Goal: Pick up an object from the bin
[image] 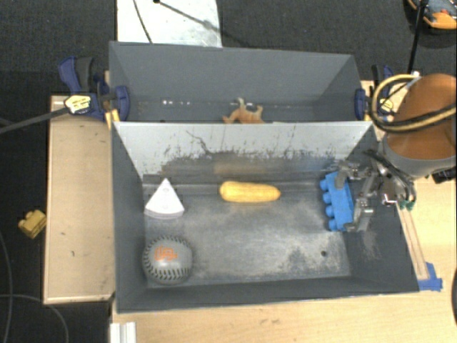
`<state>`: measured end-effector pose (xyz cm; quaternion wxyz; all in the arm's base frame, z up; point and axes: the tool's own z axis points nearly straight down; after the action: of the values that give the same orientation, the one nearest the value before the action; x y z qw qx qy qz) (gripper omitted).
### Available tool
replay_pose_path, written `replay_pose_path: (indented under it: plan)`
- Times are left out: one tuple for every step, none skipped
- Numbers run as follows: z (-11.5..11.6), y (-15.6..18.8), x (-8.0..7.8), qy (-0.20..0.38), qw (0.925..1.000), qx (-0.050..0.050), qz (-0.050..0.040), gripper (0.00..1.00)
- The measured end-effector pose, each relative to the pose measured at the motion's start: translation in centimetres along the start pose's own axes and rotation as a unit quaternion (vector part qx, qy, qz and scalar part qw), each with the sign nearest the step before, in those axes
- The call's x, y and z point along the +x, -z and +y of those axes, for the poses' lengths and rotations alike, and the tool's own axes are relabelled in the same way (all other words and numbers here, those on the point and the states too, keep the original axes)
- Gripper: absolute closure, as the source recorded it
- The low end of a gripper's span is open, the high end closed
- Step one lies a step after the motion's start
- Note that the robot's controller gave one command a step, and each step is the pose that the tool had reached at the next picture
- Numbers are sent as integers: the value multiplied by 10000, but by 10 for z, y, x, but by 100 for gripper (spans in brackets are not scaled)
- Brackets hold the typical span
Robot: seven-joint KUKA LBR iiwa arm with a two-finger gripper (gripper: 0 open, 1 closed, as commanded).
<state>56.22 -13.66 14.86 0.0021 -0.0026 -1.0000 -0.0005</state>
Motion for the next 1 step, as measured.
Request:
replay_pose_path:
  plan:
    - [1, 5, -2, 22, 10000, 9, -39, 0]
